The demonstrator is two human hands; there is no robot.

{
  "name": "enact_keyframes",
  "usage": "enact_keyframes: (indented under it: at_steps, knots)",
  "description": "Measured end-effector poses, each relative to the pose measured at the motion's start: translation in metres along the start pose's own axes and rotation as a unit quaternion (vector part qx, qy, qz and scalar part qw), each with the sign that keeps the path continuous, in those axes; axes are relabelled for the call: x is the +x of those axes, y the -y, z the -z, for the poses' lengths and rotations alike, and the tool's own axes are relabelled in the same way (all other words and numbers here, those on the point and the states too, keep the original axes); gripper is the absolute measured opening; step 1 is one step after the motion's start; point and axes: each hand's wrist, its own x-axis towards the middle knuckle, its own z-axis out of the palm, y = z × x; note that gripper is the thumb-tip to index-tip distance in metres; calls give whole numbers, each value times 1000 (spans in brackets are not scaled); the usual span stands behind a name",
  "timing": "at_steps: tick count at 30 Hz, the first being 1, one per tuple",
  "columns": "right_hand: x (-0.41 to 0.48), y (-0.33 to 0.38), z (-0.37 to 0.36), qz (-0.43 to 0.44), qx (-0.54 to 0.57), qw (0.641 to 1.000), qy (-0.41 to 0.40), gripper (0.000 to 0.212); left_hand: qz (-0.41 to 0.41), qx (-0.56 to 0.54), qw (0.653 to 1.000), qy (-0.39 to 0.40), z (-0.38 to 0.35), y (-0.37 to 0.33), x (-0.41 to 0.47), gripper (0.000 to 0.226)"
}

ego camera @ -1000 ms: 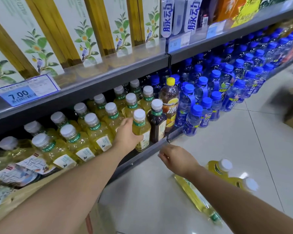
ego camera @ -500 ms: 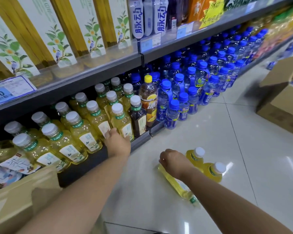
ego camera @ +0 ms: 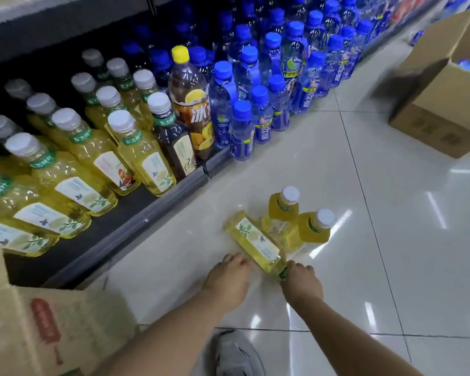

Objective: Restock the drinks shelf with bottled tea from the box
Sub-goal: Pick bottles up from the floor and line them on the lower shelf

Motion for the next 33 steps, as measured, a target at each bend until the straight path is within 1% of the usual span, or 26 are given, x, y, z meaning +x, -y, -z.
enact_keyframes:
  at_steps: [3,6,9,11,13,16,18,20,22,24,25,27,28,29,31,32,33]
  knots:
    - [13,-3,-6,-17,40,998,38,32,-3,-3,1000,-3,-6,6,3,35]
    - [17,-6,-13,13,84,994,64,37,-28,8,999,-34,-5,10,8,37]
    - [8,-9,-6,67,88,993,27,39,-65,22,995,-71,-4,5,12,54]
    - [-1,-10,12,98,97,990,-8,43,-79,39,994,-71,3,-5,12,68]
    - [-9,-5,37,127,87,987,-36,45,-84,44,993,-70,12,-16,8,77]
    - [-20,7,77,188,49,978,-72,41,-77,50,990,-106,28,-28,-4,85]
    - [-26,18,103,241,22,967,-79,39,-57,35,988,-137,38,-34,-8,85]
    - [-33,31,125,291,-14,955,-62,41,-23,0,986,-164,47,-38,-10,77]
    - [-38,43,136,343,-51,936,-55,40,22,-68,980,-187,54,-39,-12,66]
    - [-43,50,138,370,-53,926,-54,40,53,-139,970,-195,58,-39,-16,61]
    - [-44,50,138,372,-41,926,-48,43,61,-159,966,-197,58,-39,-18,62]
    - [-46,43,143,358,-24,932,-55,48,64,-148,967,-196,59,-38,-23,70]
    - [-47,37,148,342,-27,935,-86,48,60,-123,973,-187,61,-37,-25,74]
    - [-46,30,154,320,-38,936,-143,47,56,-92,979,-174,63,-36,-25,76]
    - [-40,14,164,240,-78,932,-261,45,50,-44,988,-138,70,-33,-24,69]
    - [-37,7,168,187,-95,937,-281,48,49,-29,991,-117,74,-32,-24,65]
    - [-33,2,169,142,-103,949,-261,51,48,-17,994,-98,78,-31,-24,61]
